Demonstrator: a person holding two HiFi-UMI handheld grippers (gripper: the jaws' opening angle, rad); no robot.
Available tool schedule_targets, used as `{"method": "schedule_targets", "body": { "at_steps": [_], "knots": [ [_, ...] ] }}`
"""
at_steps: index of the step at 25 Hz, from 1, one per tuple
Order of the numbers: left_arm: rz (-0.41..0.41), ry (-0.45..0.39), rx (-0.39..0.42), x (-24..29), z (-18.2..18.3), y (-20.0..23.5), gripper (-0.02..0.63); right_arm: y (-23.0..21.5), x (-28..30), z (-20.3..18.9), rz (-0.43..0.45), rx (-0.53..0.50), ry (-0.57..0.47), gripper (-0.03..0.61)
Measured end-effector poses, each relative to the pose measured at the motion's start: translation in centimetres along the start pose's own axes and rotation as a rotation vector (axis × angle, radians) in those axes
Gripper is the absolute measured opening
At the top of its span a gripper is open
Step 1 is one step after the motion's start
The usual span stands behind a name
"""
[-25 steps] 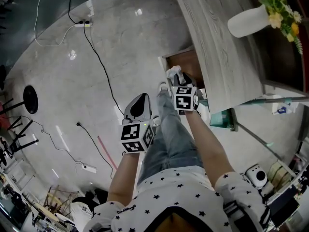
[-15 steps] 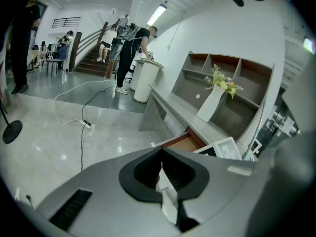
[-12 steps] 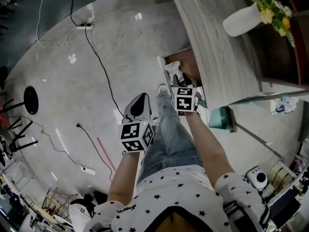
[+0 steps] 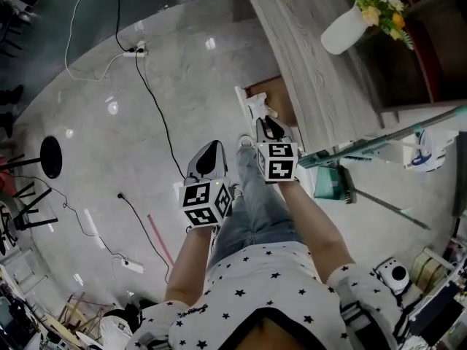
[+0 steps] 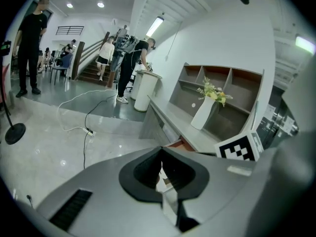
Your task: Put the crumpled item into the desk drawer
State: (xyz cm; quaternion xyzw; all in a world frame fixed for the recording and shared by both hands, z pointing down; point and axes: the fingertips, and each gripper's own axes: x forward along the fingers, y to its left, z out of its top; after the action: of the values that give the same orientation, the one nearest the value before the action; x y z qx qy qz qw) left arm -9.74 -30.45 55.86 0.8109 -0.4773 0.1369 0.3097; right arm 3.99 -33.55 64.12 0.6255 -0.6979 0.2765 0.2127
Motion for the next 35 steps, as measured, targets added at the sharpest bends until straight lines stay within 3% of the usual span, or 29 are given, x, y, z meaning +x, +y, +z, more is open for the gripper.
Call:
{"method": "schedule_targets", "body": {
  "at_steps": [10,21,35],
  "knots": [
    [0.012,-0.083,0.022,-6.4,1.0,-2.0,0.012,4.6,-9.6,2.4,0.103,0.007,-0.127,-0.003],
    [-0.003,-0.138,0.057,-12.5,0.8,-4.5,0.012,8.5,-18.5,3.5,0.203,-0.036,-0.236,-0.006],
    [-0.023,-0.188,0.119,-17.7,1.2,-5.7,0.012,11.2,-25.0,4.6,0.269,-0.057,-0.34,-0.006]
  ]
}}
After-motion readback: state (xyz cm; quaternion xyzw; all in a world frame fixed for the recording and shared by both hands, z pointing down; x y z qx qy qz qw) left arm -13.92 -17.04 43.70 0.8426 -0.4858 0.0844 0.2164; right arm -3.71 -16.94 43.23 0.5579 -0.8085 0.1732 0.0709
